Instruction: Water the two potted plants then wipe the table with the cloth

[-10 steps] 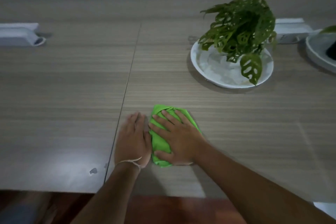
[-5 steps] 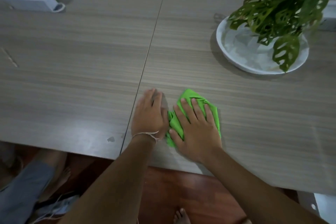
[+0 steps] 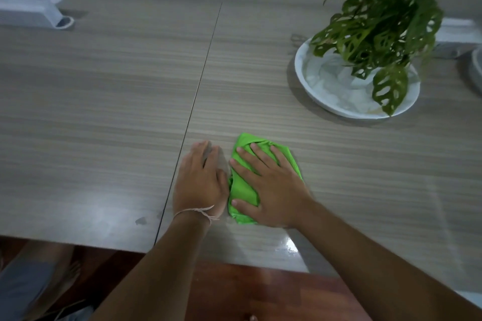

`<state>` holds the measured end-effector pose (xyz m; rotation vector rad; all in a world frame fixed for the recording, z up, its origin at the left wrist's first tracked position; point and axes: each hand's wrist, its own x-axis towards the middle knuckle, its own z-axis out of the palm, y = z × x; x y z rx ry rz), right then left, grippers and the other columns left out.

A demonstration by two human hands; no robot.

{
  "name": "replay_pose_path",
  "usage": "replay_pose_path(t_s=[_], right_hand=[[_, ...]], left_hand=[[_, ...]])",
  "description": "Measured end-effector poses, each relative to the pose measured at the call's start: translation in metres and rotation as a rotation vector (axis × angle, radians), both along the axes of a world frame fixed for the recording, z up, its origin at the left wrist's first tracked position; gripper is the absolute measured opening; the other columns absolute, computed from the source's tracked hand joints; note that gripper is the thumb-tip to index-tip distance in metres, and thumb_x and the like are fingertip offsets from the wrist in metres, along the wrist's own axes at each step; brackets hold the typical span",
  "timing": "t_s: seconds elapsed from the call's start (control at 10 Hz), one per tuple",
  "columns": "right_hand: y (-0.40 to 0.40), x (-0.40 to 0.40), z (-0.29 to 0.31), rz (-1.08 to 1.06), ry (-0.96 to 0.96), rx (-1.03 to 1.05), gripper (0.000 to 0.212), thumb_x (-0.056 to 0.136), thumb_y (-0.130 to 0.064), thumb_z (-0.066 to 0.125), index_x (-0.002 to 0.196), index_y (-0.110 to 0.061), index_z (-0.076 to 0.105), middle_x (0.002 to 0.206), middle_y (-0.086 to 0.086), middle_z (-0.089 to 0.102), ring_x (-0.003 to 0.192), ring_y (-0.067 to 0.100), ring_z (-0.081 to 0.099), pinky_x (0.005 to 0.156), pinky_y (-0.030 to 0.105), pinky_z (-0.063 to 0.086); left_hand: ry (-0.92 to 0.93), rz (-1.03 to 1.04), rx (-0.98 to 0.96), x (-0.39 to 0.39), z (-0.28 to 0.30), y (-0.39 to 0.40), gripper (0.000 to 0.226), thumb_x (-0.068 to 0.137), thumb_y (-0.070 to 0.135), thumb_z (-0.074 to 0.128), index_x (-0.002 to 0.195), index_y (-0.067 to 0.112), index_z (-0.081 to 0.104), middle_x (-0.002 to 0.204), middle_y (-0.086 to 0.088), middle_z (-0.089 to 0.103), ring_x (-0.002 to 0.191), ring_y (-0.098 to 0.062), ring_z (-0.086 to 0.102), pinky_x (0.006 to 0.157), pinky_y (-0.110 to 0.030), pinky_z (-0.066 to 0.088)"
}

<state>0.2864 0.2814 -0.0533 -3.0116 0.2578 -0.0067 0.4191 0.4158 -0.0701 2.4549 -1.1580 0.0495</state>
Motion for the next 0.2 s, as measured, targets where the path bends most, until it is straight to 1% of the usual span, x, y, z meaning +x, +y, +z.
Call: replay_pose_path(t_s=[0.1, 0.2], right_hand=[[-0.004, -0.009, -0.003, -0.012, -0.253, 0.163, 0.073, 0.091, -0.065, 0.051, 0.152, -0.025, 0.044, 0.164, 0.004, 0.034, 0.157, 0.026, 0.015, 0.125, 0.058, 0.005], [-0.031, -0.037, 0.006, -0.257, -0.627, 0.262, 0.053, 0.093, -0.046, 0.059, 0.135, -0.014, 0.063, 0.148, 0.008, 0.054, 0.151, 0.029, 0.031, 0.124, 0.060, 0.010]], left_hand=[[-0.045, -0.015, -0.026, 0.002, -0.006, 0.000, 0.052, 0.088, 0.022, 0.041, 0.132, -0.001, 0.058, 0.138, -0.023, 0.053, 0.129, -0.043, 0.050, 0.105, -0.055, 0.045], [-0.054, 0.005, -0.047, 0.004, -0.007, 0.002, 0.051, 0.091, 0.024, 0.040, 0.132, -0.001, 0.058, 0.137, -0.024, 0.054, 0.127, -0.043, 0.050, 0.106, -0.054, 0.044]])
